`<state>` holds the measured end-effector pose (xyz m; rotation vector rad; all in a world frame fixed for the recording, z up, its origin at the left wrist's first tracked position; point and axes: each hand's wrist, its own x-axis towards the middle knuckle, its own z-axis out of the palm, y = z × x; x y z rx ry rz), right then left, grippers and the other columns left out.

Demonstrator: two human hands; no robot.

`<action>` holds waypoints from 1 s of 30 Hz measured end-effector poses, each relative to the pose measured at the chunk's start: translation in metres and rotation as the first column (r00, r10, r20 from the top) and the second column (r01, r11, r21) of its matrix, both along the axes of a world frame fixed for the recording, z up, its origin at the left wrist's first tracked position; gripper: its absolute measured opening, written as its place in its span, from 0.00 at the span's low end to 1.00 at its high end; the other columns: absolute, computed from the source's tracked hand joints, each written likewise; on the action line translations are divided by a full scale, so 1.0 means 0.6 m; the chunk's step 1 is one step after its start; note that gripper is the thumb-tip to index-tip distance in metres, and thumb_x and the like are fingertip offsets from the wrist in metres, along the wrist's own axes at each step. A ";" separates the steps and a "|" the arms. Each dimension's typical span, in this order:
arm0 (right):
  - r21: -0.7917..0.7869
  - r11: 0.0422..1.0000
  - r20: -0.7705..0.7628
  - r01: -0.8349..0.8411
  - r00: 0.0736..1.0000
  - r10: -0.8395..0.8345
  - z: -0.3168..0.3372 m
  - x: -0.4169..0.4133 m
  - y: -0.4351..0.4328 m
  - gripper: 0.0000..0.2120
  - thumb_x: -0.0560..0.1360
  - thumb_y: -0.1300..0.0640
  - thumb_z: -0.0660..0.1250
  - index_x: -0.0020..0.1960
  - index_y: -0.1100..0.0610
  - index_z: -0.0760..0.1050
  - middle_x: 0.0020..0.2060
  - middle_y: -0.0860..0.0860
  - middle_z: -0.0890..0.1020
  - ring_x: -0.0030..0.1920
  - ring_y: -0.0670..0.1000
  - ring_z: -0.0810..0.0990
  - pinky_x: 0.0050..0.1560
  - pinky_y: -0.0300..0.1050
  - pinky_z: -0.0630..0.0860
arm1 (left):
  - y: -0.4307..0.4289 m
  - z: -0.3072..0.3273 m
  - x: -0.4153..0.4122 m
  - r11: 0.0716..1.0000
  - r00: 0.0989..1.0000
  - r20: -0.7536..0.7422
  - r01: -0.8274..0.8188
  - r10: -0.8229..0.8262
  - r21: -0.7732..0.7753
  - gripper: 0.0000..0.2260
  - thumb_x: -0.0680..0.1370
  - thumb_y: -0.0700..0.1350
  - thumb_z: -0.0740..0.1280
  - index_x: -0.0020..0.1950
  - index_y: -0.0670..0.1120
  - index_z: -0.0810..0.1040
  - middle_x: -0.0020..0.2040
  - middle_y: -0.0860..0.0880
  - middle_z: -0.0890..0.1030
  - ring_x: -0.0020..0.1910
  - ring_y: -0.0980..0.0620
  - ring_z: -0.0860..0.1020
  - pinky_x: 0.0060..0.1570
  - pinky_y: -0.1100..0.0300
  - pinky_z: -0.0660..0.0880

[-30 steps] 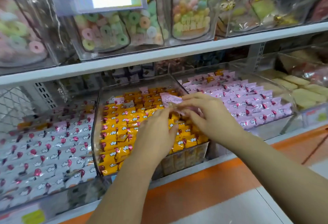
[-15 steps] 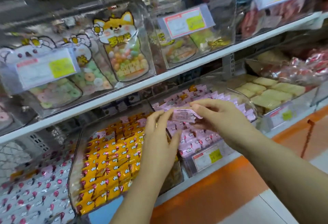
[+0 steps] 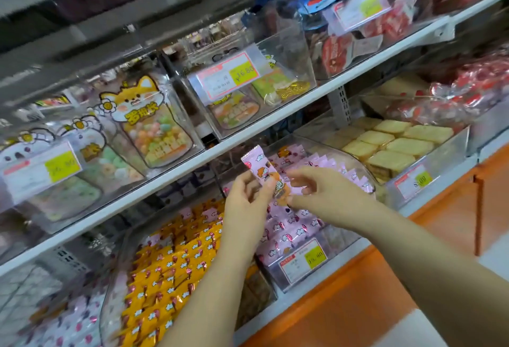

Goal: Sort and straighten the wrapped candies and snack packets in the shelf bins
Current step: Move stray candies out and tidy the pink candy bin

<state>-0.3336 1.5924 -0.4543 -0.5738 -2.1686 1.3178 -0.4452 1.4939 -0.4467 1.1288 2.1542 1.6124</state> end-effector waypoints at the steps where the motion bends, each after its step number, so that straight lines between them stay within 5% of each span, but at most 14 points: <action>1: 0.002 0.999 0.024 -0.033 0.999 0.033 -0.002 0.000 -0.001 0.15 0.73 0.55 0.69 0.59 0.49 0.74 0.53 0.48 0.79 0.49 0.45 0.78 0.54 0.44 0.76 | 0.001 -0.003 0.001 1.000 0.999 0.042 0.015 -0.015 -0.011 0.26 0.73 0.56 0.68 0.67 0.47 0.69 0.58 0.51 0.79 0.55 0.55 0.79 0.57 0.60 0.76; 4: -0.055 0.996 0.027 -0.065 0.997 0.066 -0.010 0.002 0.007 0.11 0.73 0.56 0.70 0.53 0.47 0.75 0.47 0.51 0.80 0.43 0.53 0.81 0.47 0.51 0.79 | 0.001 -0.007 0.000 1.000 0.996 0.089 0.003 -0.002 -0.014 0.28 0.73 0.55 0.68 0.71 0.52 0.64 0.63 0.48 0.77 0.58 0.53 0.78 0.60 0.52 0.75; 9: 0.099 0.995 0.135 -0.020 0.991 0.006 -0.026 0.008 0.024 0.20 0.75 0.57 0.67 0.66 0.52 0.71 0.52 0.49 0.75 0.45 0.47 0.75 0.43 0.36 0.72 | -0.005 -0.002 -0.022 0.997 0.997 -0.080 0.008 -0.014 -0.072 0.15 0.76 0.52 0.67 0.59 0.67 0.68 0.62 0.53 0.75 0.59 0.56 0.75 0.59 0.53 0.75; 14: 0.281 0.957 0.208 0.075 0.969 -0.137 -0.035 0.012 0.035 0.24 0.78 0.54 0.63 0.72 0.50 0.63 0.68 0.49 0.71 0.64 0.50 0.72 0.64 0.46 0.69 | -0.007 0.005 -0.067 0.973 0.935 -0.273 -0.227 0.226 0.031 0.18 0.77 0.48 0.67 0.66 0.51 0.72 0.53 0.55 0.78 0.49 0.58 0.77 0.48 0.63 0.72; 18: 0.372 0.924 0.321 0.087 0.922 -0.216 -0.048 0.008 0.048 0.20 0.77 0.52 0.63 0.68 0.51 0.68 0.63 0.51 0.76 0.61 0.53 0.74 0.59 0.47 0.72 | 0.008 0.004 -0.093 0.925 0.850 -0.379 -0.378 0.366 0.046 0.19 0.78 0.47 0.66 0.68 0.46 0.71 0.51 0.55 0.73 0.48 0.60 0.71 0.50 0.65 0.67; 21: 0.476 0.876 0.339 0.076 0.903 -0.263 -0.057 -0.004 0.053 0.13 0.77 0.50 0.62 0.59 0.52 0.73 0.53 0.52 0.79 0.53 0.54 0.76 0.49 0.44 0.71 | 0.020 -0.001 -0.099 0.923 0.809 -0.476 -0.384 0.346 0.019 0.16 0.78 0.46 0.65 0.66 0.47 0.72 0.49 0.55 0.73 0.38 0.65 0.70 0.44 0.69 0.68; 23: 0.499 0.863 0.329 0.073 0.905 -0.267 -0.060 -0.010 0.055 0.15 0.77 0.50 0.62 0.61 0.52 0.73 0.54 0.50 0.79 0.55 0.54 0.75 0.51 0.45 0.70 | 0.027 -0.003 -0.107 0.926 0.800 -0.513 -0.376 0.310 -0.027 0.15 0.78 0.45 0.65 0.65 0.47 0.73 0.47 0.53 0.75 0.35 0.64 0.70 0.36 0.71 0.67; 30: 0.541 0.837 0.293 0.083 0.914 -0.280 -0.069 -0.019 0.063 0.14 0.77 0.50 0.61 0.60 0.52 0.76 0.54 0.50 0.81 0.56 0.54 0.75 0.56 0.47 0.72 | 0.041 -0.005 -0.130 0.869 0.741 -0.605 -0.469 0.292 -0.154 0.14 0.80 0.47 0.62 0.65 0.48 0.71 0.55 0.47 0.78 0.42 0.55 0.70 0.34 0.67 0.65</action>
